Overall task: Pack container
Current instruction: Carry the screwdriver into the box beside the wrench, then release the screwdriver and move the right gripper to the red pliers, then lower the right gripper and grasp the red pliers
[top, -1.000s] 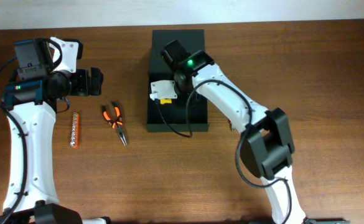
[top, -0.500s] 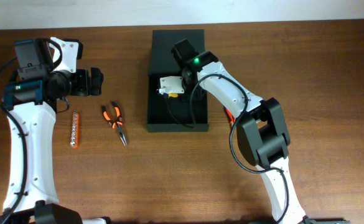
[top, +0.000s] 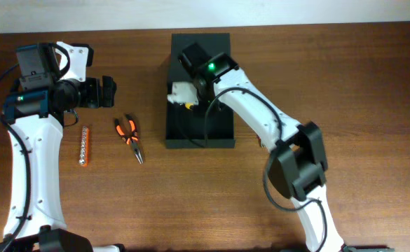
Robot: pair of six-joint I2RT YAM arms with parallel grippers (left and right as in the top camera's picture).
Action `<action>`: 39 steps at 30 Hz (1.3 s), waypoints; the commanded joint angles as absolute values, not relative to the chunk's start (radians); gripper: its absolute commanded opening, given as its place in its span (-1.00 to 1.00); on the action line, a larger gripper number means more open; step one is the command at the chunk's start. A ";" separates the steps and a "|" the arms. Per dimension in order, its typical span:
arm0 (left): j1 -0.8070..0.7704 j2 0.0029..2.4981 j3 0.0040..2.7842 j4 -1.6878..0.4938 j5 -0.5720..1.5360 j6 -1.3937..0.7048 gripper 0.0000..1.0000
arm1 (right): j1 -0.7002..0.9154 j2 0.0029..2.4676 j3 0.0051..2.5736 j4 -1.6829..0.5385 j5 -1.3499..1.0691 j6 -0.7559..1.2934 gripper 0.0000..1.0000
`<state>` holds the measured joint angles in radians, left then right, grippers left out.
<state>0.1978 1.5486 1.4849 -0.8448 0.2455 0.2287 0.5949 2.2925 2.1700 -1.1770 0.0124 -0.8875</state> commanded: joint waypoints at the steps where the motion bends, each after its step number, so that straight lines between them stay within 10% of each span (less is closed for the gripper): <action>1: 0.201 1.558 1.508 -0.839 0.247 0.245 0.99 | 0.594 2.126 2.305 -1.214 0.024 -0.664 0.18; 9: 0.201 1.558 1.508 -0.846 0.246 0.245 0.99 | 0.435 1.990 2.415 -1.370 0.035 -0.245 0.26; 11: 0.201 1.558 1.508 -0.846 0.246 0.245 0.99 | 0.350 1.989 2.411 -1.416 0.004 -0.161 0.98; 16: 0.201 1.558 1.508 -0.845 0.246 0.245 0.98 | 0.154 2.021 2.304 -1.444 -0.181 -0.025 0.47; 39: 0.201 1.558 1.508 -0.830 0.247 0.245 0.99 | 0.170 2.050 1.488 -1.041 -0.216 0.201 0.26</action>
